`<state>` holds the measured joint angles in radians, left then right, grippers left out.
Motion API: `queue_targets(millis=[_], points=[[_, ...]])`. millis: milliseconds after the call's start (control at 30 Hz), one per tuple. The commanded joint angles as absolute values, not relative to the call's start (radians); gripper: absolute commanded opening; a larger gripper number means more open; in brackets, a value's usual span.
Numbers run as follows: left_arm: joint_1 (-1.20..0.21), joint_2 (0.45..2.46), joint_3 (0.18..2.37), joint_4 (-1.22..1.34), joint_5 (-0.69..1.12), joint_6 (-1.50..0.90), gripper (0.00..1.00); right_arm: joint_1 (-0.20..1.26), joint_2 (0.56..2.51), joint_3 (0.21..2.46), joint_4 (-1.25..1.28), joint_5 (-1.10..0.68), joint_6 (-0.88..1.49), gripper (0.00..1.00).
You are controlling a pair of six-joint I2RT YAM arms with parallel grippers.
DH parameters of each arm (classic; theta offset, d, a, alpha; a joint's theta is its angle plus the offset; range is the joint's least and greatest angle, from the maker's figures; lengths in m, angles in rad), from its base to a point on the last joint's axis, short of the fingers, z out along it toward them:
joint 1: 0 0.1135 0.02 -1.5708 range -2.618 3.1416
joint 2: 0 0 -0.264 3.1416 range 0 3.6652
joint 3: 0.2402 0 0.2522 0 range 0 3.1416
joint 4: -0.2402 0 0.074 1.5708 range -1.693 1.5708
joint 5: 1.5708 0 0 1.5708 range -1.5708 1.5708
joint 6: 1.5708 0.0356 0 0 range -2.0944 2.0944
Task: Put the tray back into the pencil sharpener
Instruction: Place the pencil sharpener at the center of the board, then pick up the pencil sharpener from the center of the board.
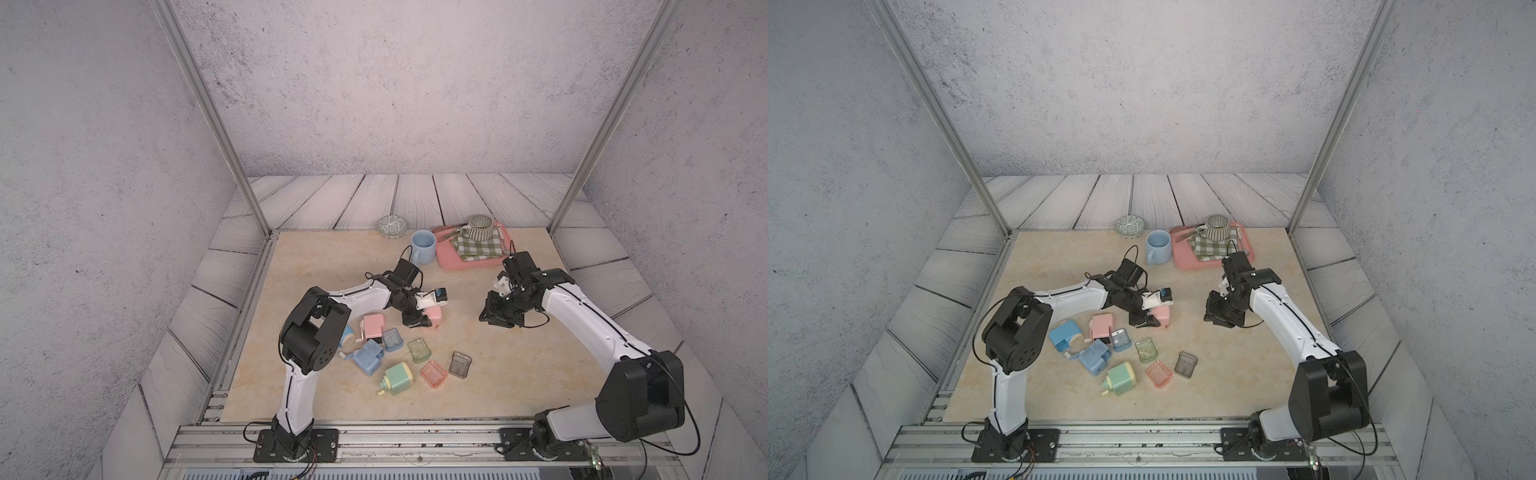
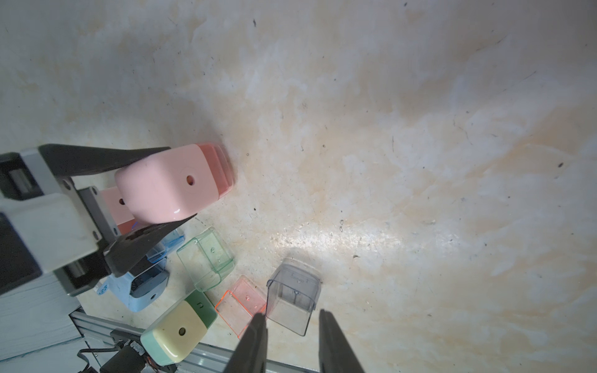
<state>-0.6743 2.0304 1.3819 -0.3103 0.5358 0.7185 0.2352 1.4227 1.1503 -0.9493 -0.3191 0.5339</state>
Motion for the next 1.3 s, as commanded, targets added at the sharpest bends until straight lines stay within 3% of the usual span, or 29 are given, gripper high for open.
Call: queue_targets(millis=[0, 100, 233, 367, 567, 967, 1267], points=[[-0.673, 2.045, 1.412, -0.31, 0.56, 0.714, 0.65, 0.234, 1.414, 1.142, -0.969, -0.314, 0.512, 0.31], [-0.673, 2.045, 1.411, -0.309, 0.566, 0.709, 0.7, 0.234, 1.418, 1.14, -0.968, -0.316, 0.508, 0.31], [-0.674, 2.015, 1.402, -0.313, 0.565, 0.706, 0.88, 0.232, 1.418, 1.154, -0.977, -0.311, 0.502, 0.32], [-0.672, 1.913, 1.391, -0.34, 0.571, 0.704, 0.96, 0.233, 1.411, 1.164, -0.988, -0.301, 0.497, 0.32], [-0.683, 1.66, 1.239, -0.273, 0.648, 0.61, 0.94, 0.229, 1.407, 1.159, -0.975, -0.31, 0.499, 0.32], [-0.805, 1.238, 0.96, -0.535, 0.407, 0.326, 0.91, 0.226, 1.43, 1.178, -0.954, -0.308, 0.501, 0.37], [-0.902, 1.197, 0.901, -0.674, 0.263, 0.197, 0.92, 0.226, 1.426, 1.141, -0.941, -0.323, 0.505, 0.4]])
